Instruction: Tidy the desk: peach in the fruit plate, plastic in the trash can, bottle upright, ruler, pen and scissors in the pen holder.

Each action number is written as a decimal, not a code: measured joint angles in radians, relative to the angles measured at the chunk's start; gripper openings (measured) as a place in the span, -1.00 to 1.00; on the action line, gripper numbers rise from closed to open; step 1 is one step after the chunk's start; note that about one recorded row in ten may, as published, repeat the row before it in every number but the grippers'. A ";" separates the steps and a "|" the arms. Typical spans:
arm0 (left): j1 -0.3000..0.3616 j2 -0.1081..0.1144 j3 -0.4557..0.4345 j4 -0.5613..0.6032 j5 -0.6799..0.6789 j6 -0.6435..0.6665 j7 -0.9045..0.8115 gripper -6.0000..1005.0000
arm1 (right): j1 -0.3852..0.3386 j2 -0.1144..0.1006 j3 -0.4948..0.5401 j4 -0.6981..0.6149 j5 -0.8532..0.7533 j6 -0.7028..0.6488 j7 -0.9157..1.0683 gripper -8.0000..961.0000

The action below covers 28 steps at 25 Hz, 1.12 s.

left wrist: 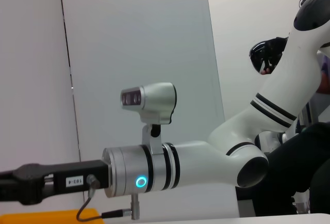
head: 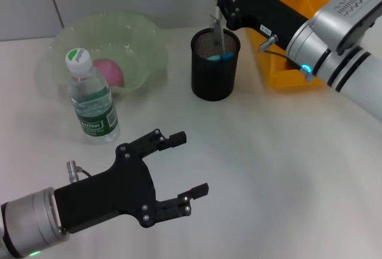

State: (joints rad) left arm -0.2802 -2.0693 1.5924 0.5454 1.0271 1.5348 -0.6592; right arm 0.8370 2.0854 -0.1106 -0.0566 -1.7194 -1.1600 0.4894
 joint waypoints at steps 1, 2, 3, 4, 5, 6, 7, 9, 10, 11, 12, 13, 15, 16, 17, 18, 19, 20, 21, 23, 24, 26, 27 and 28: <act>0.000 0.000 0.000 0.000 0.000 0.000 0.000 0.61 | 0.001 0.000 -0.002 0.004 0.000 0.009 0.000 -0.68; 0.001 0.000 0.000 0.000 0.000 0.000 0.000 0.61 | 0.001 0.000 -0.004 0.007 0.000 0.013 0.000 -0.68; 0.003 0.000 -0.001 -0.001 0.000 0.003 0.000 0.61 | 0.000 0.000 -0.006 0.009 0.000 0.015 -0.001 -0.68; 0.004 0.000 -0.002 -0.001 0.000 0.003 0.000 0.61 | -0.004 0.000 -0.007 0.009 -0.001 0.013 -0.002 -0.68; 0.005 0.000 -0.004 -0.001 -0.001 0.003 -0.002 0.61 | -0.008 0.001 -0.007 0.009 -0.001 0.008 -0.003 -0.68; 0.005 0.000 -0.004 -0.001 -0.001 0.003 -0.002 0.61 | -0.014 0.001 -0.007 0.009 -0.001 0.001 -0.006 -0.68; 0.005 0.000 -0.004 -0.001 -0.001 0.003 -0.002 0.61 | -0.022 0.001 -0.008 0.009 -0.001 -0.008 -0.010 -0.68; 0.003 0.001 -0.019 -0.020 -0.003 0.004 -0.009 0.61 | -0.040 0.001 -0.014 0.007 -0.002 -0.034 -0.014 -0.68; 0.003 0.001 -0.019 -0.020 -0.003 0.004 -0.009 0.61 | -0.050 -0.001 -0.021 0.005 -0.002 -0.057 -0.013 -0.68; 0.002 0.001 -0.026 -0.029 -0.004 0.006 -0.009 0.61 | -0.061 -0.002 -0.028 0.000 -0.002 -0.081 -0.005 -0.60; 0.002 0.001 -0.026 -0.029 -0.004 0.006 -0.009 0.61 | -0.072 -0.004 -0.035 -0.008 -0.002 -0.106 0.009 -0.51; 0.001 0.001 -0.029 -0.033 -0.004 0.008 -0.009 0.61 | -0.082 -0.004 -0.042 -0.020 -0.003 -0.129 0.026 -0.43; 0.001 0.001 -0.031 -0.037 -0.004 0.009 -0.009 0.61 | -0.107 -0.005 -0.065 -0.057 -0.003 -0.172 0.087 -0.27; 0.001 0.002 -0.031 -0.037 -0.004 0.009 -0.009 0.61 | -0.121 -0.006 -0.084 -0.083 -0.003 -0.198 0.134 -0.20; 0.001 0.002 -0.031 -0.037 -0.004 0.009 -0.009 0.61 | -0.139 -0.006 -0.107 -0.116 -0.003 -0.224 0.189 -0.13; 0.008 0.003 -0.035 -0.039 -0.005 0.009 -0.012 0.61 | -0.161 -0.007 -0.141 -0.160 -0.003 -0.257 0.255 -0.06; 0.011 0.004 -0.038 -0.040 -0.005 0.009 -0.016 0.61 | -0.187 -0.009 -0.188 -0.217 -0.004 -0.296 0.335 0.01; 0.014 0.005 -0.043 -0.044 -0.005 0.009 -0.023 0.61 | -0.221 -0.013 -0.252 -0.285 -0.004 -0.341 0.416 0.08; 0.015 0.005 -0.050 -0.050 -0.004 0.009 -0.029 0.61 | -0.252 -0.019 -0.317 -0.350 -0.006 -0.384 0.489 0.15; 0.016 0.008 -0.066 -0.070 -0.002 0.010 -0.038 0.61 | -0.333 -0.041 -0.472 -0.498 -0.018 -0.479 0.604 0.33; 0.015 0.009 -0.074 -0.081 -0.001 0.010 -0.039 0.61 | -0.367 -0.055 -0.536 -0.561 -0.031 -0.525 0.636 0.42; 0.013 0.010 -0.082 -0.095 0.000 0.011 -0.039 0.61 | -0.414 -0.083 -0.620 -0.629 -0.068 -0.603 0.656 0.59; 0.013 0.010 -0.082 -0.095 0.000 0.011 -0.039 0.61 | -0.428 -0.095 -0.644 -0.644 -0.092 -0.636 0.657 0.61; 0.013 0.010 -0.082 -0.095 0.000 0.011 -0.039 0.61 | -0.433 -0.103 -0.651 -0.647 -0.117 -0.652 0.658 0.63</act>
State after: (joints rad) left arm -0.2674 -2.0595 1.5101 0.4502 1.0272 1.5453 -0.6980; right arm 0.4045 1.9829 -0.7614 -0.7039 -1.8361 -1.8118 1.1471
